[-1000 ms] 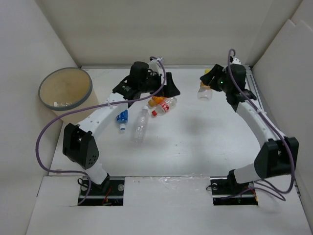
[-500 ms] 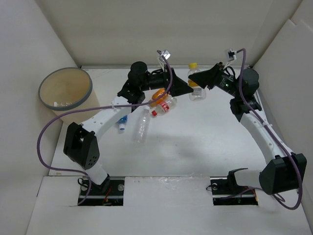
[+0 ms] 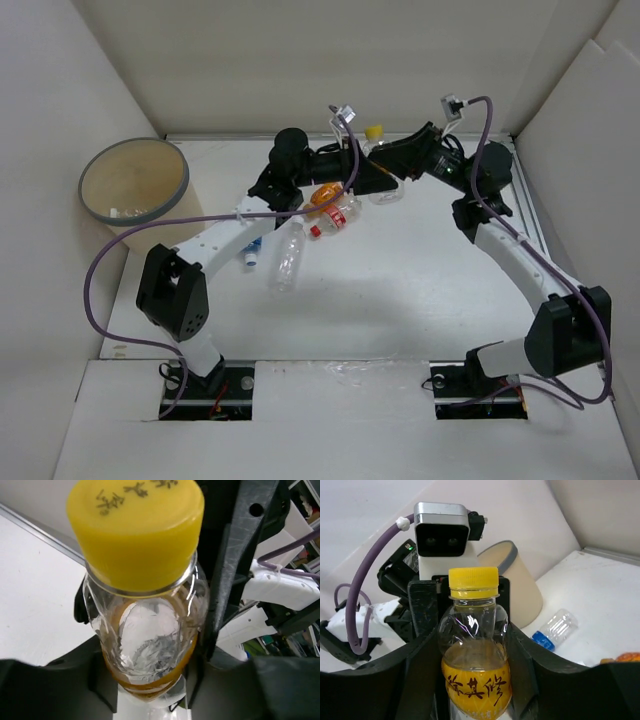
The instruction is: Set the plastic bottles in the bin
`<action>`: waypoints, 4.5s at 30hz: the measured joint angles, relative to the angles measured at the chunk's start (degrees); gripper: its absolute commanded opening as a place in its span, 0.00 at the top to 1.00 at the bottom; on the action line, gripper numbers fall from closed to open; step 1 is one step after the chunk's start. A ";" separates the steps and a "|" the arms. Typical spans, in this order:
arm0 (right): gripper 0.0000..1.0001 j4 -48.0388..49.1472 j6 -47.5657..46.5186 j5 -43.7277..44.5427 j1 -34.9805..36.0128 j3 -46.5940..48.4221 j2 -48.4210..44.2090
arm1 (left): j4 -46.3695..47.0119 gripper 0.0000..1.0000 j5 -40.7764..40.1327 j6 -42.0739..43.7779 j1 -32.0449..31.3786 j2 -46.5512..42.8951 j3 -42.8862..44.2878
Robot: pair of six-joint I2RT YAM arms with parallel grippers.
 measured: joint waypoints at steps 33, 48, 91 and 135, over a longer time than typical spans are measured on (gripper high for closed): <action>0.00 -46.64 -20.35 37.03 0.02 12.39 9.70 | -59.87 0.46 -55.32 6.34 54.60 -15.56 15.87; 0.00 -60.41 -6.29 61.53 13.33 20.06 18.71 | -65.44 0.00 -59.84 10.23 48.70 -16.55 16.11; 1.00 -61.02 9.68 64.19 8.46 18.05 37.05 | -50.36 0.00 -24.09 20.87 25.51 -14.80 5.07; 1.00 -38.14 -16.09 15.61 -3.17 11.96 2.03 | -20.48 0.51 -9.66 12.72 -0.24 6.25 13.05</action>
